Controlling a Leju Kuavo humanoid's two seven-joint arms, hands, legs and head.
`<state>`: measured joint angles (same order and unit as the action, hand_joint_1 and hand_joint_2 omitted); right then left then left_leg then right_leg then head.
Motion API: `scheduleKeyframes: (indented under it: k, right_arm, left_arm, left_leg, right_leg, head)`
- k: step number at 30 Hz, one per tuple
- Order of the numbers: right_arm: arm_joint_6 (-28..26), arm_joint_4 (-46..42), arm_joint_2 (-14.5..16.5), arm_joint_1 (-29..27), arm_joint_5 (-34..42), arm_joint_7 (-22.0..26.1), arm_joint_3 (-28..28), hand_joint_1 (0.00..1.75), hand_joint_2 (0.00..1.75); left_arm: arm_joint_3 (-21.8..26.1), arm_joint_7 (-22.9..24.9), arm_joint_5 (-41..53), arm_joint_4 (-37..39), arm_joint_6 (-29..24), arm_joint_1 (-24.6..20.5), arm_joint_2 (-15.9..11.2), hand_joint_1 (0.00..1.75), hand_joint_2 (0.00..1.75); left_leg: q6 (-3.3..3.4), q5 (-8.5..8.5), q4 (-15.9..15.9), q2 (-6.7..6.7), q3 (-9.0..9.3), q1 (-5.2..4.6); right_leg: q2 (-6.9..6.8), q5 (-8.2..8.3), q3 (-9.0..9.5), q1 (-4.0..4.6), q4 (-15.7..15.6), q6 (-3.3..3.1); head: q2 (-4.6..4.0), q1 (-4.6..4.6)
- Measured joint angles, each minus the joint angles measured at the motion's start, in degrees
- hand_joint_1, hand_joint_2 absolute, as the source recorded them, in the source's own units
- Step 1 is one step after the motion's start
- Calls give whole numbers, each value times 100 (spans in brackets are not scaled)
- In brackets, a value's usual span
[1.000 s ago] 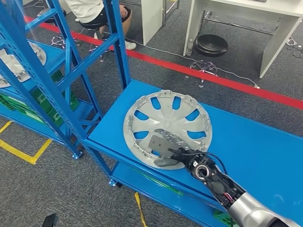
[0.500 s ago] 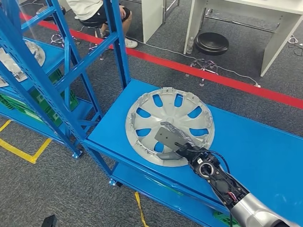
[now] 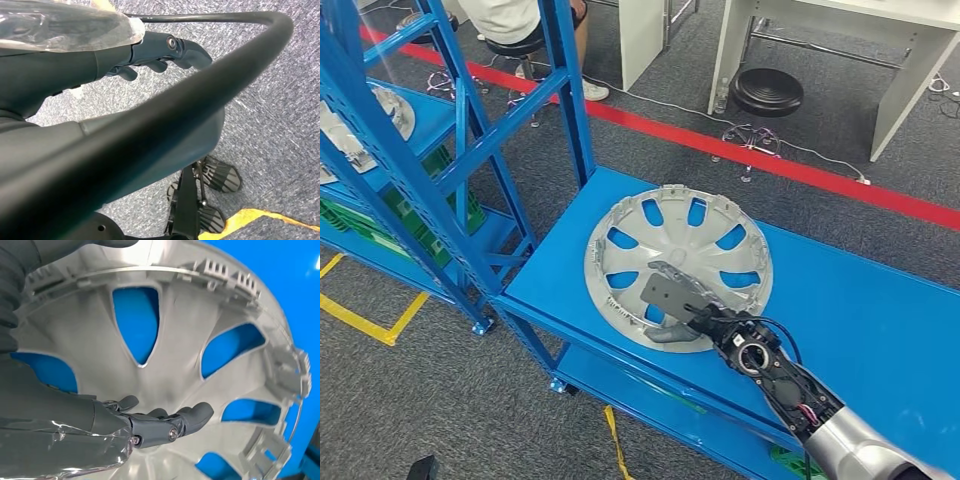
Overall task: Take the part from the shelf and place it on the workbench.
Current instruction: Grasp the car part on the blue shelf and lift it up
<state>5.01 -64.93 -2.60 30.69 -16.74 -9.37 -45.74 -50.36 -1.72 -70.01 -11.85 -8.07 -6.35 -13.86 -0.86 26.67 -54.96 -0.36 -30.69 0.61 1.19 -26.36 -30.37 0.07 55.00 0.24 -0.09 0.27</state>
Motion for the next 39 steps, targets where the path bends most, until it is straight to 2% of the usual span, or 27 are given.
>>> scheduleKeyframes:
  k: [12, 16, 39]
  right_arm:
    - [334, 136, 65, 87, -34, 17, -135, 0, 175]
    - [432, 177, 72, 117, -77, 7, -181, 0, 175]
    - [563, 229, 72, 209, -110, -315, -282, 0, 175]
  left_arm:
    - [0, 3, -21, 0, 0, -1, 0, 0, 0]
    - [0, 0, -19, -1, 0, -1, 0, 0, 175]
    - [0, -63, -44, 0, 70, -1, -1, 0, 175]
  left_leg:
    - [0, 0, 0, 0, -1, 0]
    - [0, 0, 0, 0, 0, 0]
    - [0, 0, 1, 2, 9, 0]
  right_leg:
    - [0, 0, -1, 0, 0, 0]
    - [0, 0, -1, 0, 0, 0]
    - [2, 0, 5, 1, 0, 0]
  head:
    - [-1, 3]
    - [-1, 2]
    - [0, -1]
